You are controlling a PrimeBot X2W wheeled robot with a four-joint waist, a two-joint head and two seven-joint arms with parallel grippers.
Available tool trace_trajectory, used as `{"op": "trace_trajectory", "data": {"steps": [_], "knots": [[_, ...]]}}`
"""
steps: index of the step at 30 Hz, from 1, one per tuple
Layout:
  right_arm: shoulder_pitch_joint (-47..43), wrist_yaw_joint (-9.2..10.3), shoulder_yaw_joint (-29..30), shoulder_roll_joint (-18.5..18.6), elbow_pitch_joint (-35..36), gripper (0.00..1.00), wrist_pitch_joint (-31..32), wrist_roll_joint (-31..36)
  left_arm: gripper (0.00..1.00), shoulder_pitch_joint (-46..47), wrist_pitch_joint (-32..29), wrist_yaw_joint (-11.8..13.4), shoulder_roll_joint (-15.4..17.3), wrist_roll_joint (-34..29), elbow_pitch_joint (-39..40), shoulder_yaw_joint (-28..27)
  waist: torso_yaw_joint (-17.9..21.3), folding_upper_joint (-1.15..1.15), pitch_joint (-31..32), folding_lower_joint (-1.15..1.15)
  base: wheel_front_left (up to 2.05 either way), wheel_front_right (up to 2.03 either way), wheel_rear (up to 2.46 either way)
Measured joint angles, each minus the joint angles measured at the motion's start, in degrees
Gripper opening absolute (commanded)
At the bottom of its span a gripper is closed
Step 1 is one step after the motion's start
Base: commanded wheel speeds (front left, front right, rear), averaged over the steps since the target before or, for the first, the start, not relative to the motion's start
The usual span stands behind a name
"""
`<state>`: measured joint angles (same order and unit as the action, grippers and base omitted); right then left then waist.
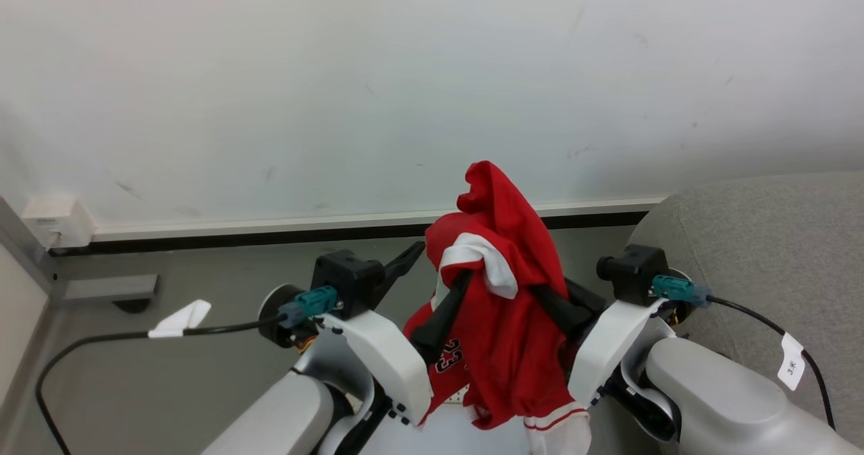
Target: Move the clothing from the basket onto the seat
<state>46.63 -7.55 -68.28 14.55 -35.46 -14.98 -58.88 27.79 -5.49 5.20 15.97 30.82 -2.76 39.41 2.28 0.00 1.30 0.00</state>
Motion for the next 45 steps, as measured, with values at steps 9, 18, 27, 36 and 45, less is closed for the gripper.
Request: {"op": "trace_trajectory", "data": {"steps": [9,18,27,36,45], "knots": [[-0.46,0.0,3.96,2.94,0.38,0.0,0.0,1.6,1.0,-0.69,0.01,0.16,-0.05,0.18,0.2,0.65,1.95,0.0,-0.23,0.0,0.0,0.0,0.0],[-0.42,0.0,8.56,7.14,2.94,0.0,-0.04,3.64,1.0,-1.21,0.48,0.41,-0.26,0.78,0.12,1.14,6.05,0.0,-0.64,0.0,0.0,0.0,0.0],[-0.22,0.0,12.3,12.57,7.0,0.0,-0.04,5.58,1.0,-1.33,1.13,0.46,-0.63,1.14,-0.07,1.47,12.15,0.0,-1.33,0.0,0.0,0.0,0.0],[-0.21,0.0,15.53,18.51,11.84,0.0,-0.05,6.91,1.0,-1.24,1.62,0.14,-1.32,1.13,-0.59,2.61,18.52,0.0,-1.93,0.0,0.0,0.0,0.0],[-0.94,0.0,18.63,21.54,15.3,0.0,0.4,7.56,1.0,-0.63,1.96,0.13,-1.83,1.03,-0.79,3.37,23.14,0.0,-2.51,0.0,0.0,0.0,0.0]]}}
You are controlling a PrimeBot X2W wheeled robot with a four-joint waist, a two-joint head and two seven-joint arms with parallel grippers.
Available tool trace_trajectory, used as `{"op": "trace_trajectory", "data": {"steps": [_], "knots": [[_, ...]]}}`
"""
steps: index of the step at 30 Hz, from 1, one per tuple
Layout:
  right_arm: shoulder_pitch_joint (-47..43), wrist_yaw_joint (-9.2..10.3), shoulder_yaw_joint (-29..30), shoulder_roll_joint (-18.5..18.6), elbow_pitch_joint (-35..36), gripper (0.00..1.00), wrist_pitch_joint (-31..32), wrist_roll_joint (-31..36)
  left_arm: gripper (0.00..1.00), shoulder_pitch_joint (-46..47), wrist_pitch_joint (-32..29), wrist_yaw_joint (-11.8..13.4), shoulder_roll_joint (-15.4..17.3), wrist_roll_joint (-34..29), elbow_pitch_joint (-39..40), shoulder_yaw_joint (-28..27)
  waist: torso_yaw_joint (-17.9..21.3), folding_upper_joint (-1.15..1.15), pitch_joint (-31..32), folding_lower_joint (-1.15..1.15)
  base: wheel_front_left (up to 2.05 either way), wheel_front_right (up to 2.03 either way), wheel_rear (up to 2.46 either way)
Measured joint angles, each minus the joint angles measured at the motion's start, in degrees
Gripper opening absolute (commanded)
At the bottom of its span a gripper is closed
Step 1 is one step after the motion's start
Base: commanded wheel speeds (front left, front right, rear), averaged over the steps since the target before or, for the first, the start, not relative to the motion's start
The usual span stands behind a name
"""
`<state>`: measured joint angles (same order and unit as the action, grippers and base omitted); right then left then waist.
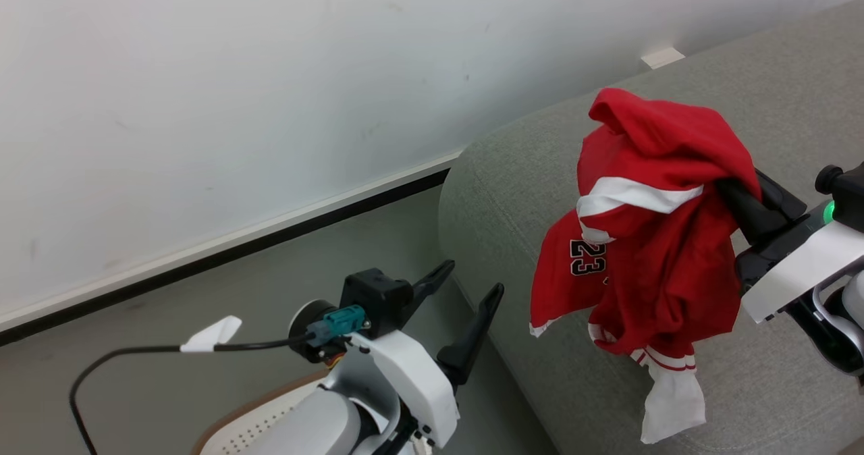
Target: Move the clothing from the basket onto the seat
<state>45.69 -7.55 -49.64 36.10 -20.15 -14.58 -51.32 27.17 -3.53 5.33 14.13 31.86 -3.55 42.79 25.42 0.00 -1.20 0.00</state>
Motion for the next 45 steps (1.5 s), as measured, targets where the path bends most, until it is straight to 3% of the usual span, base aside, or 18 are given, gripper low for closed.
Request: {"op": "trace_trajectory", "data": {"steps": [8,16,24,29,35,45], "knots": [[-0.7,0.0,2.47,-0.26,0.62,0.0,0.66,1.75,1.0,1.14,-0.43,-0.33,-0.53,-0.12,-0.24,0.98,0.23,0.0,-1.25,0.0,0.0,0.0,0.0],[2.18,-0.01,8.83,0.03,-0.13,0.0,0.91,3.21,1.0,5.77,-2.64,-1.31,-1.02,-2.22,0.0,2.49,-1.85,0.0,-5.99,0.0,0.0,0.0,0.0],[9.86,-0.01,16.73,4.12,-2.78,0.0,2.27,4.41,1.0,13.45,-5.02,-2.59,-2.2,-5.08,0.15,3.82,-5.92,0.0,-14.68,0.01,0.0,0.0,0.0],[17.63,-0.01,21.63,7.54,-7.24,0.0,3.45,5.79,1.0,19.65,-6.06,-4.04,-3.88,-6.92,0.03,4.67,-8.67,0.0,-21.45,0.01,0.0,0.0,0.0],[26.13,-0.01,26.57,8.44,-15.18,0.0,4.12,6.97,1.0,24.95,-6.42,-4.82,-5.7,-8.37,-1.31,5.13,-11.75,0.0,-29.37,0.02,0.0,0.0,0.0],[25.41,-0.01,30.81,5.77,-31.73,0.0,2.33,8.37,1.0,25.62,-4.88,-4.71,-6.9,-8.69,-3.52,5.86,-16.57,0.0,-35.27,0.02,0.0,0.0,0.0]]}}
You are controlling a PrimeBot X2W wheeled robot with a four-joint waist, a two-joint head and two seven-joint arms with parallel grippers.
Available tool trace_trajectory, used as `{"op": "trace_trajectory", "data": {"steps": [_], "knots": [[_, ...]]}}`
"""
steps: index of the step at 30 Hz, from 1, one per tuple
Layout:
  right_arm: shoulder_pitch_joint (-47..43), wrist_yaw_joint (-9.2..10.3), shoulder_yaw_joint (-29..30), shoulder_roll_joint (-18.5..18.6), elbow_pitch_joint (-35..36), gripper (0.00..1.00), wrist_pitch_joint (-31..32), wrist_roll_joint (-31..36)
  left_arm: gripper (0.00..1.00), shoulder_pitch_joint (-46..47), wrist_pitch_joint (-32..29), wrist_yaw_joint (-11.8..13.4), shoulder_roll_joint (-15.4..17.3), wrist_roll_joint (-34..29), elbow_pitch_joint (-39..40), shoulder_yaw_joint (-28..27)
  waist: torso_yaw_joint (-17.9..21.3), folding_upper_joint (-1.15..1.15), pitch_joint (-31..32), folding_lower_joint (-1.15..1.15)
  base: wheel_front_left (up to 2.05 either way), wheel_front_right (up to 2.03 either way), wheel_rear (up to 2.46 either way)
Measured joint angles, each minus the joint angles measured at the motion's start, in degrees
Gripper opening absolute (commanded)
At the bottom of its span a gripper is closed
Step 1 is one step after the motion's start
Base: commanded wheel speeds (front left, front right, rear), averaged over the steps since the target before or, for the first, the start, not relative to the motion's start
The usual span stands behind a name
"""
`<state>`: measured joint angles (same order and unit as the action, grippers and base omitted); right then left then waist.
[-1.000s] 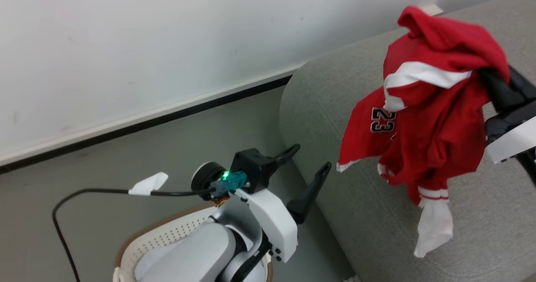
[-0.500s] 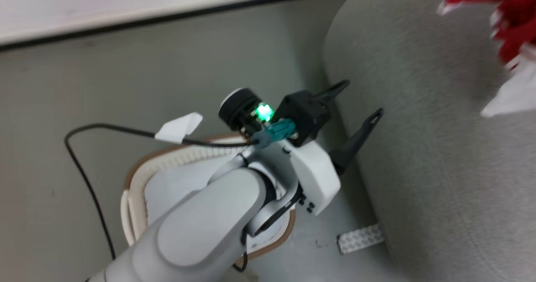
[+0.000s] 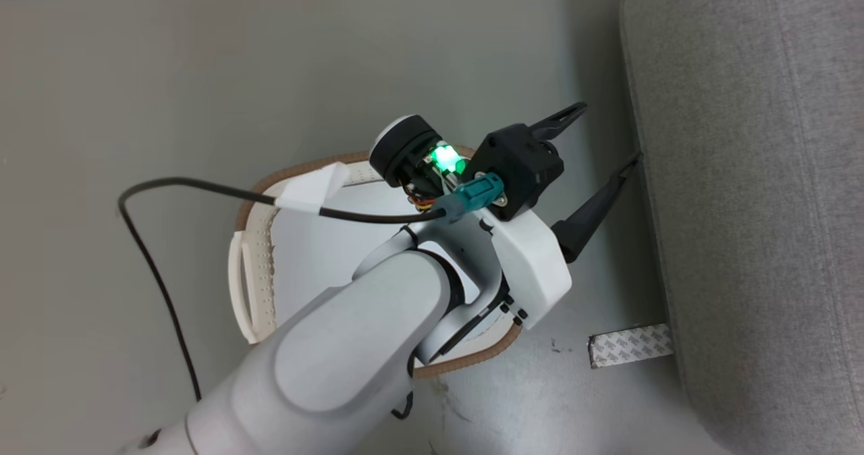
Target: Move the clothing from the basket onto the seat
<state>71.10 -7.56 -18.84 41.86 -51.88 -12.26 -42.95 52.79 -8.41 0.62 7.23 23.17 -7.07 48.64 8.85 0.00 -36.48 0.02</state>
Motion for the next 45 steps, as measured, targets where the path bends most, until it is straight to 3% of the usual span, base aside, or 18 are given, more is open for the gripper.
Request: {"op": "trace_trajectory", "data": {"steps": [9,10,12,13,24,32,38,45], "knots": [[-5.58,0.0,1.01,-5.94,-12.63,0.0,-1.36,-0.35,1.0,-0.99,1.2,0.87,0.63,0.09,-0.54,0.09,-0.57,0.0,0.06,-0.01,0.0,0.0,0.0],[-5.75,0.0,1.14,-6.22,-13.29,0.11,-1.44,-0.36,1.0,-1.24,1.37,0.96,0.68,0.1,-0.66,0.05,-0.52,0.0,0.25,-0.01,0.0,0.0,0.0],[-5.75,0.0,1.2,-6.8,-13.99,0.46,-1.9,-0.32,1.0,-1.51,1.45,1.2,0.81,0.19,-0.86,0.03,-0.37,0.0,0.72,-0.01,0.0,0.0,0.0],[-5.8,0.0,0.96,-7.1,-14.25,1.0,-1.92,0.07,1.0,-1.64,1.51,1.22,0.97,0.26,-0.93,0.02,-0.28,0.0,0.99,-0.01,0.0,0.0,0.0],[-11.84,0.0,-1.58,-7.48,-10.35,1.0,-2.74,1.18,1.0,-5.08,2.89,2.38,3.39,2.1,-0.96,-0.87,0.82,0.0,5.94,-0.02,0.0,0.0,0.0],[-21.41,0.01,3.23,-6.65,3.22,1.0,-2.9,7.0,1.0,-11.23,7.19,5.61,6.58,4.15,-0.42,-4.6,1.18,0.0,12.87,-0.03,0.0,0.0,0.0],[-32.0,0.0,9.84,-10.34,14.92,1.0,-2.92,13.97,1.0,-18.78,11.94,9.43,9.61,6.76,-0.66,-8.76,0.94,0.0,19.32,-0.03,0.0,0.0,0.0],[-44.45,0.01,13.38,-16.52,24.32,1.0,-2.92,20.52,1.0,-28.88,17.95,12.89,12.51,10.22,-2.03,-13.37,-0.39,0.0,27.0,-0.04,0.0,0.0,0.0]]}}
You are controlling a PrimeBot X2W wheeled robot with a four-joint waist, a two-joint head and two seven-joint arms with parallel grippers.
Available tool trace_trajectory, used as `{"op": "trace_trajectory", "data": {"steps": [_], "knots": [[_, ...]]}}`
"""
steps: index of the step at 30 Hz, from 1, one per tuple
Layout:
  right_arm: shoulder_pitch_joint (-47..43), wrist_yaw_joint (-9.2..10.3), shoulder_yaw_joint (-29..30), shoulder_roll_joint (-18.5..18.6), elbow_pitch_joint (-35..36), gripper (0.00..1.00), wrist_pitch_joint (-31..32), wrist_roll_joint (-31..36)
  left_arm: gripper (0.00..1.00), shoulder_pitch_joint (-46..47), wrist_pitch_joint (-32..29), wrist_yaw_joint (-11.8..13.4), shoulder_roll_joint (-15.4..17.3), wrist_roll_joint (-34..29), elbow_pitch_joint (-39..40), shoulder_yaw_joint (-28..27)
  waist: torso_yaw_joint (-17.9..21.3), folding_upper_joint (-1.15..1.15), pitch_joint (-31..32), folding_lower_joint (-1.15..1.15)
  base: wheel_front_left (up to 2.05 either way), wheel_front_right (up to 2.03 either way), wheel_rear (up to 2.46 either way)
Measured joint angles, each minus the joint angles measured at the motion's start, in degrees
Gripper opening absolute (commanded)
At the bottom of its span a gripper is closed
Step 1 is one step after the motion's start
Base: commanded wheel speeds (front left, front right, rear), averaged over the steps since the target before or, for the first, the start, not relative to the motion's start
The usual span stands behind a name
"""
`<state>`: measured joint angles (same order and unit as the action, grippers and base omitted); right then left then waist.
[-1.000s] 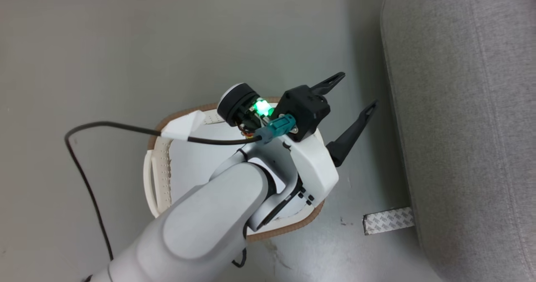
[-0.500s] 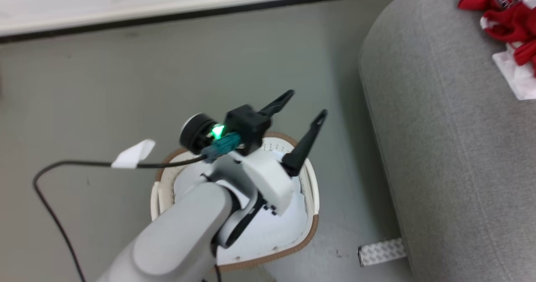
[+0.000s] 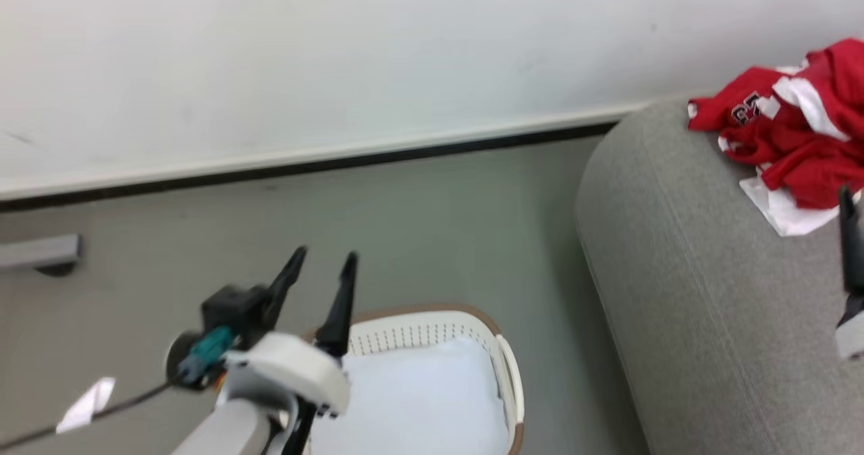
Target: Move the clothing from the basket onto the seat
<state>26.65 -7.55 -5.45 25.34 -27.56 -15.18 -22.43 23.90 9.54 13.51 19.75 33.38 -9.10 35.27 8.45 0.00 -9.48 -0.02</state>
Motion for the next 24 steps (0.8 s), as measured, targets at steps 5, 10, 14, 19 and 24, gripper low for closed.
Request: {"op": "trace_trajectory", "data": {"steps": [5,10,14,19,24], "knots": [[-7.72,0.0,1.97,-4.67,4.22,1.0,0.01,4.1,1.0,-6.55,3.43,1.07,0.63,2.35,-1.1,-2.98,-1.5,0.0,4.59,0.0,0.0,0.0,0.0],[-13.24,0.0,1.41,-8.43,6.38,1.0,0.01,7.33,1.0,-12.15,5.16,1.68,1.11,2.55,-1.49,-5.92,-2.9,0.0,8.21,0.0,0.0,0.0,0.0],[-16.54,0.0,0.49,-11.39,6.84,1.0,0.01,8.72,1.0,-15.63,5.53,1.32,1.24,2.01,-1.89,-7.65,-3.78,0.0,10.14,0.01,0.0,0.0,0.0],[-19.63,0.0,-0.15,-14.7,6.91,1.0,0.01,10.46,1.0,-19.33,5.58,-0.66,0.36,-1.18,-2.12,-11.85,-4.13,0.0,11.69,0.01,0.0,0.0,0.0],[-21.81,-0.01,-1.18,-17.19,6.79,1.0,0.01,12.36,1.0,-22.57,5.59,-3.34,-1.76,-3.69,-3.81,-16.81,-3.77,0.0,12.55,0.01,0.0,0.0,0.0]]}}
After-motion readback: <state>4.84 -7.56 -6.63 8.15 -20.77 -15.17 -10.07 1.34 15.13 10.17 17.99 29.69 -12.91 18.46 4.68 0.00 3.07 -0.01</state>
